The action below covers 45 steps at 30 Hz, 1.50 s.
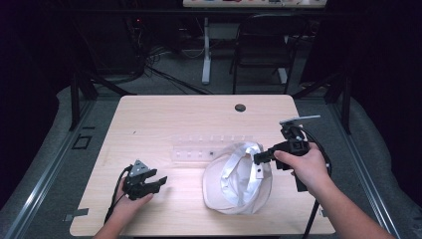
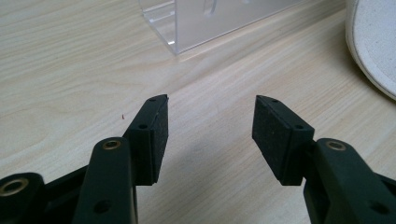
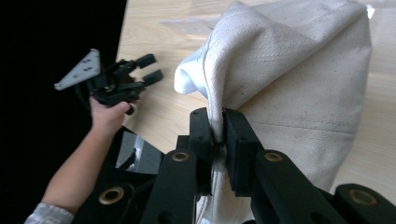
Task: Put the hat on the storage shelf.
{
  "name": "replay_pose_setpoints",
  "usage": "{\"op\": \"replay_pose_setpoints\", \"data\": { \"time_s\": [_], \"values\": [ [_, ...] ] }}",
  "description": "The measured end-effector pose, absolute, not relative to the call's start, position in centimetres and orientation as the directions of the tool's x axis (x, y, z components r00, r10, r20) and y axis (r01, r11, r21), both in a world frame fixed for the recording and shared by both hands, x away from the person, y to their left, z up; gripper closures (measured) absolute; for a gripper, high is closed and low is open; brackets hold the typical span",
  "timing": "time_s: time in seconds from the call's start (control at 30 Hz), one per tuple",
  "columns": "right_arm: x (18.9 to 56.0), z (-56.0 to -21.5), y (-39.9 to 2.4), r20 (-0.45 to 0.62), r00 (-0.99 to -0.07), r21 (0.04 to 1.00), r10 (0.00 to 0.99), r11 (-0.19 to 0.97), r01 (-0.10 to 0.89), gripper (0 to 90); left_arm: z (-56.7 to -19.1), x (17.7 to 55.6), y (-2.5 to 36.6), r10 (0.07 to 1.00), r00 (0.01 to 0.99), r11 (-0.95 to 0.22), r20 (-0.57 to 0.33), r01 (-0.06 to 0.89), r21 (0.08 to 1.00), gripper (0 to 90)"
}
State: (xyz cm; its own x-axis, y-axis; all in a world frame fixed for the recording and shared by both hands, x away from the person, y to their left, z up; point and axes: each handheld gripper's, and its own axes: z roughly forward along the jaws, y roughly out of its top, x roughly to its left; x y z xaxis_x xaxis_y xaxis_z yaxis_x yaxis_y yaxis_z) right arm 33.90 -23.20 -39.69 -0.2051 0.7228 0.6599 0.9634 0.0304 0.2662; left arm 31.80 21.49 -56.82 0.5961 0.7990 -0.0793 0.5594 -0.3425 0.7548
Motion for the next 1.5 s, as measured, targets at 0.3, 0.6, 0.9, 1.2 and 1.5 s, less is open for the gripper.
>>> {"op": "replay_pose_setpoints", "data": {
  "time_s": [0.3,0.6,0.9,1.2,1.5],
  "values": [
    [34.0,-38.5,-21.9,0.733,-0.241,0.292,0.637,0.026,0.956,82.7,-56.8,31.7,21.2,0.785,0.614,-0.352,-0.083,0.552,0.756,45.8],
    [33.9,-36.9,-20.4,0.736,-0.288,0.330,0.612,0.047,0.943,82.7,-56.7,31.6,21.2,0.787,0.612,-0.350,-0.078,0.547,0.761,45.6],
    [34.2,-34.7,-20.7,0.722,-0.306,0.374,0.621,0.023,0.927,82.8,-56.6,31.4,20.8,0.775,0.628,-0.365,-0.066,0.531,0.765,45.6],
    [35.5,-33.2,-21.2,0.732,-0.301,0.397,0.611,-0.023,0.917,82.8,-56.4,31.2,20.3,0.766,0.640,-0.364,-0.064,0.514,0.777,45.4],
    [37.5,-32.1,-20.2,0.726,-0.297,0.420,0.620,-0.059,0.906,82.9,-56.4,31.2,20.3,0.763,0.642,-0.348,-0.081,0.512,0.785,45.5]
  ]
}}
